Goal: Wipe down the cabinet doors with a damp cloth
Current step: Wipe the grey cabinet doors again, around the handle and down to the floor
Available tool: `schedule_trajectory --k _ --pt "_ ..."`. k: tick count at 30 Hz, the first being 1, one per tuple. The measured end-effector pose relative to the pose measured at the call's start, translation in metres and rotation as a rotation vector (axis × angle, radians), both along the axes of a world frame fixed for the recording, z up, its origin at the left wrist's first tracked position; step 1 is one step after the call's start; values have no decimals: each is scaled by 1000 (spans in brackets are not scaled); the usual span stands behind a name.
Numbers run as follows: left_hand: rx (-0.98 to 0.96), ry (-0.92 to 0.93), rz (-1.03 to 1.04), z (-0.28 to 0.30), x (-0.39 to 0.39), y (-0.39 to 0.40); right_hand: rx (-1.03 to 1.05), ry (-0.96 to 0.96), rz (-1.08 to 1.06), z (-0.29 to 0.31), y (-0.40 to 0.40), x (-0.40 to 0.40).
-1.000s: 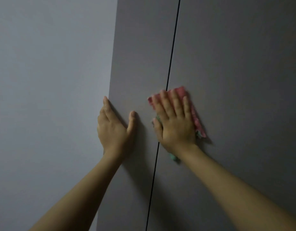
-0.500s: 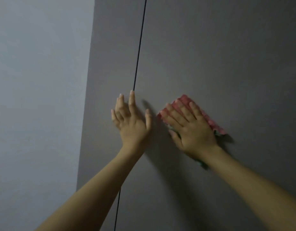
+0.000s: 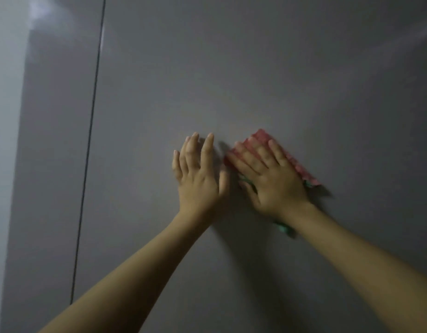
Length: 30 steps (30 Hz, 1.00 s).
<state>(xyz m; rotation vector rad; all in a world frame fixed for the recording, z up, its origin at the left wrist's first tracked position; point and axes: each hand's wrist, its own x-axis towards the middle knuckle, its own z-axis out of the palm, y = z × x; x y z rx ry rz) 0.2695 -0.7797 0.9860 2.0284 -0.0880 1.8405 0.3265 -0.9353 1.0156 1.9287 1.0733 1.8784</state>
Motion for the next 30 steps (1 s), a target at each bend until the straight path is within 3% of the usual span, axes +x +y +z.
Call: schedule_trajectory --k 1,3,6,9,10,12,14,15,17,19,22,23,24,26,28,30 --pt "45 1 27 -2 4 -3 -53 1 5 6 -22 3" --pt "65 14 64 -4 12 -15 66 17 -42 25 -71 12" --pt "49 -18 109 -6 21 -22 497 52 -116 58 -117 21" --pt "62 -1 138 -7 25 -27 826 34 -104 42 -87 20" --pt "45 21 143 -6 24 -30 765 28 -78 24 -74 18" --pt "-27 73 134 0 22 -44 407 36 -38 -20 -68 13" --pt "-103 126 118 4 18 -57 64 44 -51 -40 -101 12" --pt "-122 144 115 5 17 -61 9 49 -63 -36 -124 15" --pt "-120 155 109 4 17 -61 147 47 -110 -19 -164 24" --pt "-103 155 102 0 20 -59 456 68 -146 4 -194 31" --pt "-91 147 108 0 21 -60 867 74 -149 3 -173 32" --pt "-92 155 111 1 21 -60 907 66 -142 -14 -156 30" --pt "-97 163 113 1 20 -61 847 67 -133 -38 -143 27" --pt "-92 174 113 2 18 -62 533 111 -120 -86 -139 18" --pt "-78 186 108 0 16 -61 259 122 -125 -99 -167 17" --pt "-61 184 103 0 15 -57 311 100 -157 -77 -197 26"
